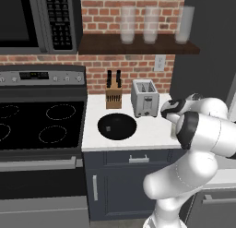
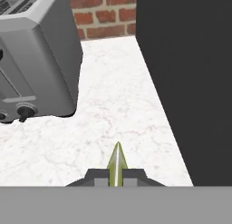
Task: Grab a lemon wedge from the fridge and one ice cube from the ice bowl, and put them in the glass of lemonade.
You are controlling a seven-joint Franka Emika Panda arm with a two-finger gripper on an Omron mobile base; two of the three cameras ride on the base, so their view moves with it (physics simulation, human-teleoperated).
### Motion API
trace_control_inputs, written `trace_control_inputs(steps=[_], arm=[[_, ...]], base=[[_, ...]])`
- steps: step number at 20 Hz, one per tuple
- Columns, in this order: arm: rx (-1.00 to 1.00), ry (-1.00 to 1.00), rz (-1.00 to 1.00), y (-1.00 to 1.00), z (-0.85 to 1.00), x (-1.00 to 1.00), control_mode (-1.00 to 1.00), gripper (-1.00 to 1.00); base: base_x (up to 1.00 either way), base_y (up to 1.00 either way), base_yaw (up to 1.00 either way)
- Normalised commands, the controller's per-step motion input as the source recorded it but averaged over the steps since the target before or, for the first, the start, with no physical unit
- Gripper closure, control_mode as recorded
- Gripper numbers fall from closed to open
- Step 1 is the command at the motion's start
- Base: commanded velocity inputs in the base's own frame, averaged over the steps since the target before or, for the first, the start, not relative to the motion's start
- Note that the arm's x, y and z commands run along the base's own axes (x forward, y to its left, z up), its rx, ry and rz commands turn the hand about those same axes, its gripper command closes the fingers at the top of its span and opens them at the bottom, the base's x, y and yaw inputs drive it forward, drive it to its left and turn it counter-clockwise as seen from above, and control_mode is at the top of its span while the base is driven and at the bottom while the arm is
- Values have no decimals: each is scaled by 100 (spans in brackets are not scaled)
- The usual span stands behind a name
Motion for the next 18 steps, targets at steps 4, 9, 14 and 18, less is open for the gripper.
trace_control_inputs(steps=[4, 9, 14, 18], arm=[[0, 0, 0, 3, 0, -3, -100, 100], [0, 0, 0, 0, 0, 0, -100, 100], [0, 0, 0, 1, 0, -7, -100, 100], [0, 0, 0, 1, 0, -7, -100, 100]], base=[[0, 0, 0], [0, 0, 0], [0, 0, 0], [0, 0, 0]])
